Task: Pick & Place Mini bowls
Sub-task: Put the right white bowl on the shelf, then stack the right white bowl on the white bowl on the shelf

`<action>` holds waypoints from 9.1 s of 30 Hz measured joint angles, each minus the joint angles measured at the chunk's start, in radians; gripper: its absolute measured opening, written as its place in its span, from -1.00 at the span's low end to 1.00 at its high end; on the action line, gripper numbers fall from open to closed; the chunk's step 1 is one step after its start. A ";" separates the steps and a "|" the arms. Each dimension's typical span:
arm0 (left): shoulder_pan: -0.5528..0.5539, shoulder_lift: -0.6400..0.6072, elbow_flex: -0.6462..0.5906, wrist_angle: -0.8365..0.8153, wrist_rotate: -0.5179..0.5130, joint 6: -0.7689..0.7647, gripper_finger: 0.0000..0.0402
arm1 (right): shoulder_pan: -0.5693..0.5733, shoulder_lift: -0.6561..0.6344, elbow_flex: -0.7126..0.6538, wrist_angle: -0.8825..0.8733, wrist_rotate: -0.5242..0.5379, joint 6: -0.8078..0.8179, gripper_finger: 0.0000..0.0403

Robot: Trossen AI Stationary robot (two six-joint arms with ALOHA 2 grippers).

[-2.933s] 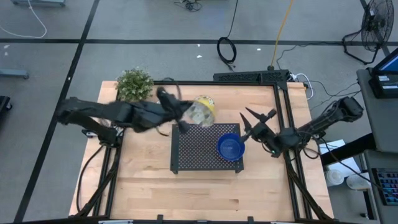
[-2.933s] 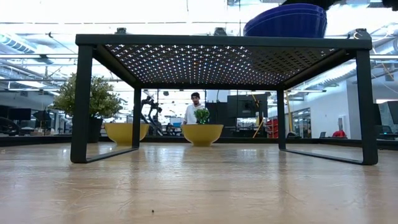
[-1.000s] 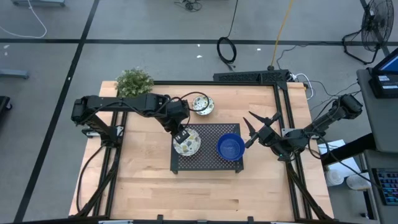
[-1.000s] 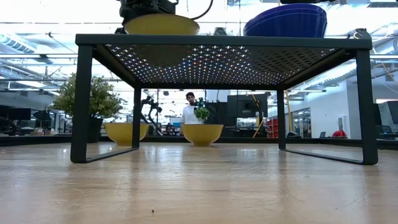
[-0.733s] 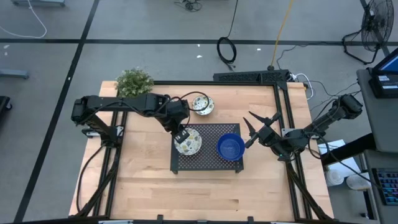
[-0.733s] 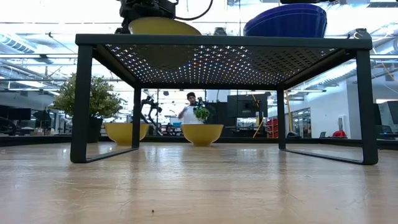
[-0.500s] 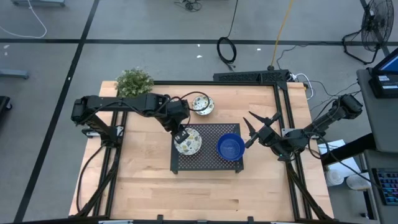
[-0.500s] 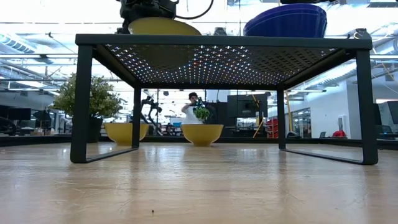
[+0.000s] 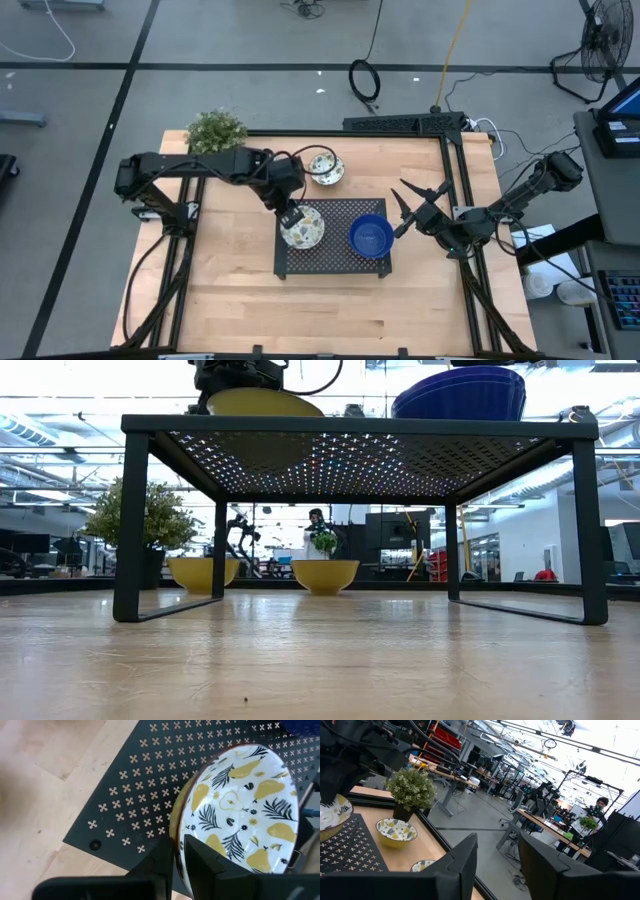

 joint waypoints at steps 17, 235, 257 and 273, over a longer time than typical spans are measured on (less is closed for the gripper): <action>0.073 -0.033 0.000 -0.005 0.099 -0.006 -0.75 | 0.000 0.000 0.000 -0.011 0.000 0.000 -0.35; 0.016 -0.504 -0.771 1.442 -0.650 0.781 -0.75 | -0.873 0.012 -0.011 -0.325 -1.289 0.490 -1.00; 0.021 -0.410 -0.769 1.724 -0.278 0.746 -0.75 | -0.684 0.175 -0.021 -0.153 -0.854 0.045 -1.00; -0.008 -0.190 -0.714 1.777 -0.574 1.175 -0.16 | -0.595 0.175 -0.021 0.176 -0.706 -0.322 -1.00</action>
